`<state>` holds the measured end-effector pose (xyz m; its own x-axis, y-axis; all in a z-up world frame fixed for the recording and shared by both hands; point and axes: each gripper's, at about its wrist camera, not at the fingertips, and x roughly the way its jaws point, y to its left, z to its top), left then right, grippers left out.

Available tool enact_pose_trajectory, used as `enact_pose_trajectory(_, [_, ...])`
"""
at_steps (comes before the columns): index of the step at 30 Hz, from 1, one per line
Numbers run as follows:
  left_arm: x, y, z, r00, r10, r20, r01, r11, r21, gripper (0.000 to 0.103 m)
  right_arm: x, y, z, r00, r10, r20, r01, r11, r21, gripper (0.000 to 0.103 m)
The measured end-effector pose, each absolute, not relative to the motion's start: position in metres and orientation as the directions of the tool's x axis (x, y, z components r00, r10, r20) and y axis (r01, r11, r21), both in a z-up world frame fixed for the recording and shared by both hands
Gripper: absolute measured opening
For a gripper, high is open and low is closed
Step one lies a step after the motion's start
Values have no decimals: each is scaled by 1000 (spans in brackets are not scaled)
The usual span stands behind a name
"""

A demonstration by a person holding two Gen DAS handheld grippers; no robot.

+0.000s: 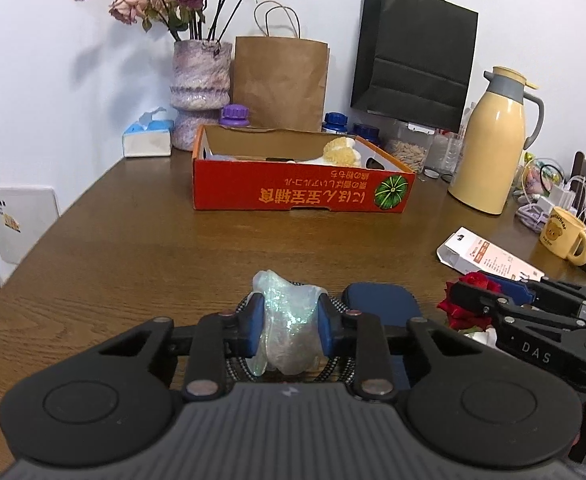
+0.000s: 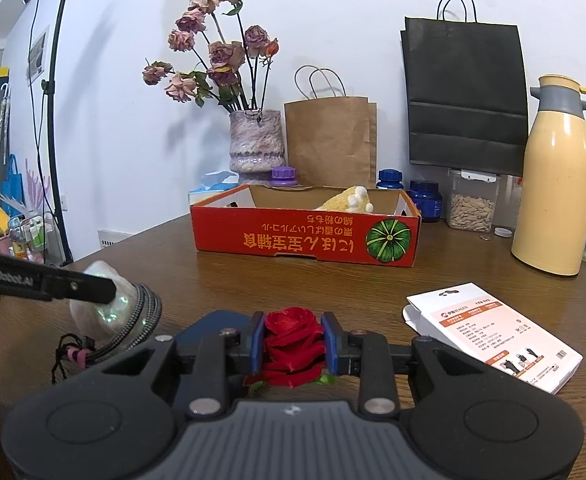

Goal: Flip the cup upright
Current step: 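Carry the plastic bag and red rose with both tools over the box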

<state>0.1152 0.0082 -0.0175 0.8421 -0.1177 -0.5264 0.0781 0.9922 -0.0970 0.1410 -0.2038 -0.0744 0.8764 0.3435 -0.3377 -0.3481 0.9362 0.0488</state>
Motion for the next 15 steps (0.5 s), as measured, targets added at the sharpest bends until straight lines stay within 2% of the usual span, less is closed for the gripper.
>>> enact_pose_trajectory(15, [103,20,9,887,-93,-452,62,995,-84,27,139,-206,-71,885,343,-315,-344,937,53,28])
